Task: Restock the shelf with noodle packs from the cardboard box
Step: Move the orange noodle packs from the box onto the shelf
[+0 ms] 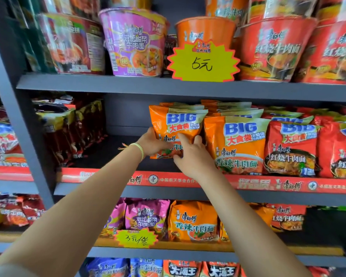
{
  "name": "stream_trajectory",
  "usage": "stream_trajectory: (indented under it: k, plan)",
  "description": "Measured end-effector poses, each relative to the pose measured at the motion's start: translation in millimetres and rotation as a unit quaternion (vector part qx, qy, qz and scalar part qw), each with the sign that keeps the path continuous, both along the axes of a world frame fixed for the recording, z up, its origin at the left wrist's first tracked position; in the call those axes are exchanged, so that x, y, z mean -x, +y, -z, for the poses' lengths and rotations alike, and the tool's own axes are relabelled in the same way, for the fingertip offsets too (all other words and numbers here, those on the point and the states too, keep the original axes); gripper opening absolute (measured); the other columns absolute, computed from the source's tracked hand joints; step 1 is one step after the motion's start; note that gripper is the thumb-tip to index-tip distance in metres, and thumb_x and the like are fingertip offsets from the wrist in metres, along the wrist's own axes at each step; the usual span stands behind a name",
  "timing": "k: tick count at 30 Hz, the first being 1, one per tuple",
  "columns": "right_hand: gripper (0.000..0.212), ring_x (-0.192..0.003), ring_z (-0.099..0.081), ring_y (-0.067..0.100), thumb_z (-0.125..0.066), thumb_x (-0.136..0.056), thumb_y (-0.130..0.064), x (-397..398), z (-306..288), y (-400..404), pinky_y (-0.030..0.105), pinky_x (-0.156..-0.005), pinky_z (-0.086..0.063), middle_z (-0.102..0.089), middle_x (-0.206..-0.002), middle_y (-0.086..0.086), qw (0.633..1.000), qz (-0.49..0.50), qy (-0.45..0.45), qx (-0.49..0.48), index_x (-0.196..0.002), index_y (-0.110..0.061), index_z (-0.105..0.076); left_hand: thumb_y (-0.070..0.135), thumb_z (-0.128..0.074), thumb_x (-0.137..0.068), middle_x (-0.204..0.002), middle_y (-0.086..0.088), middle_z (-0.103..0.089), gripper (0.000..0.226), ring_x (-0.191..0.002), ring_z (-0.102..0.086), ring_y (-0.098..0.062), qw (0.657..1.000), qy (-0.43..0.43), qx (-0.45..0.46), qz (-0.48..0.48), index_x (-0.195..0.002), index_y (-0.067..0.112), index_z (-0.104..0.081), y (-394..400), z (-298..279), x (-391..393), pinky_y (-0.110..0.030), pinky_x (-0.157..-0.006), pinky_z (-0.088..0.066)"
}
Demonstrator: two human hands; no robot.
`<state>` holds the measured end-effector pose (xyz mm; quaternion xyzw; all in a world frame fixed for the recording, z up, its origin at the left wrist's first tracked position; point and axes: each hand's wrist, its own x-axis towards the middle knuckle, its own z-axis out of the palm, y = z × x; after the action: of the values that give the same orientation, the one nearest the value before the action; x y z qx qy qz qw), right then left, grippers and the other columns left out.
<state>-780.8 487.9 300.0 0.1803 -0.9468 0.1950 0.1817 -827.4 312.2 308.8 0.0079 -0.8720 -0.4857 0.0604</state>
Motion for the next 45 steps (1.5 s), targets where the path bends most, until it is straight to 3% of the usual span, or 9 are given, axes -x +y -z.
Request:
stream_trajectory:
  k: [12, 21, 26, 30, 33, 35, 39, 42, 45]
  plan:
    - [0.054, -0.117, -0.048, 0.029, -0.055, -0.097, -0.035, 3.0, 3.4, -3.2, 0.033, -0.08, -0.051, -0.032, -0.137, 0.014, 0.997, 0.042, 0.06, 0.015, -0.144, -0.026, -0.032, 0.045, -0.064, -0.092, -0.137, 0.0, -0.055, 0.07, -0.122, -0.057, -0.026, 0.999, -0.002, -0.029, -0.035, -0.147, 0.023, -0.027, 25.7, -4.4, -14.5, -0.047, -0.102, -0.05]
    - [0.043, -0.098, -0.058, 0.022, -0.051, -0.098, -0.033, -7.0, -1.1, 3.3, 0.027, -0.066, -0.048, -0.039, -0.132, 0.01, 0.995, 0.012, 0.084, 0.054, -0.138, -0.022, -0.04, 0.042, -0.062, -0.094, -0.137, 0.0, -0.057, 0.064, -0.119, -0.06, -0.024, 0.996, 0.039, -0.051, -0.056, -0.145, 0.021, -0.029, 27.9, -8.0, -25.9, -0.046, -0.101, -0.051]
    - [0.036, -0.105, -0.056, 0.023, -0.052, -0.098, -0.032, -10.6, -2.5, 6.6, 0.029, -0.071, -0.051, -0.039, -0.133, 0.01, 0.991, 0.005, 0.111, 0.072, -0.131, -0.017, -0.047, 0.043, -0.062, -0.094, -0.131, -0.003, -0.061, 0.061, -0.108, -0.066, -0.024, 0.992, 0.062, -0.04, -0.102, -0.141, 0.018, -0.033, 28.4, -9.0, -31.6, -0.041, -0.09, -0.057]
    - [0.035, -0.116, -0.051, 0.023, -0.052, -0.097, -0.028, -11.1, -3.2, 5.3, 0.028, -0.076, -0.051, -0.043, -0.135, 0.008, 0.985, -0.031, 0.158, 0.064, -0.13, -0.014, -0.052, 0.039, -0.063, -0.091, -0.116, -0.002, -0.061, 0.048, -0.091, -0.065, -0.017, 0.974, 0.129, -0.015, -0.185, -0.128, 0.014, -0.046, 32.6, -8.7, -38.3, -0.026, -0.064, -0.049]
    - [0.018, -0.094, -0.06, 0.022, -0.053, -0.096, -0.023, -17.2, -3.8, 0.6, 0.03, -0.062, -0.049, -0.059, -0.111, 0.005, 0.973, -0.084, 0.193, 0.099, -0.107, -0.012, -0.063, 0.026, -0.056, -0.092, -0.088, -0.001, -0.065, 0.019, -0.081, -0.06, -0.02, 0.948, 0.2, 0.043, -0.245, -0.098, 0.01, -0.064, 30.6, -11.6, -56.2, -0.029, -0.065, -0.039]
    - [0.014, -0.075, -0.062, 0.02, -0.054, -0.095, -0.022, -23.5, -0.7, -7.5, 0.031, -0.054, -0.048, -0.065, -0.088, 0.001, 0.961, -0.133, 0.2, 0.139, -0.092, -0.012, -0.064, 0.022, -0.053, -0.089, -0.071, -0.001, -0.065, 0.02, -0.074, -0.061, -0.024, 0.93, 0.244, 0.066, -0.266, -0.08, 0.01, -0.066, 21.0, -11.7, -74.8, -0.032, -0.064, -0.042]
    - [0.016, -0.057, -0.056, 0.016, -0.052, -0.091, -0.023, -40.4, 14.4, -47.3, 0.036, -0.048, -0.044, -0.062, -0.065, -0.002, 0.934, -0.251, 0.152, 0.206, -0.089, -0.014, -0.065, 0.022, -0.055, -0.086, -0.06, -0.002, -0.059, 0.019, -0.061, -0.054, -0.018, 0.907, 0.307, 0.035, -0.286, -0.071, 0.014, -0.064, -19.0, 7.7, -132.4, -0.032, -0.061, -0.043]
    - [0.013, -0.057, -0.054, 0.021, -0.054, -0.09, -0.018, -64.8, 39.8, -103.4, 0.038, -0.053, -0.043, -0.059, -0.061, -0.002, 0.921, -0.309, 0.074, 0.224, -0.085, -0.014, -0.065, 0.028, -0.054, -0.081, -0.054, 0.001, -0.054, 0.019, -0.053, -0.048, -0.013, 0.911, 0.258, -0.026, -0.322, -0.071, 0.017, -0.065, -69.1, 51.5, -203.7, -0.029, -0.055, -0.041]
    - [0.014, -0.062, -0.057, 0.02, -0.054, -0.091, -0.019, -105.4, 75.2, -174.4, 0.037, -0.061, -0.048, -0.062, -0.065, -0.002, 0.906, -0.393, -0.05, 0.15, -0.084, -0.017, -0.066, 0.028, -0.057, -0.089, -0.059, -0.001, -0.064, 0.02, -0.053, -0.059, -0.022, 0.917, 0.069, 0.016, -0.393, -0.076, 0.017, -0.068, -134.5, 120.2, -289.0, -0.038, -0.058, -0.052]
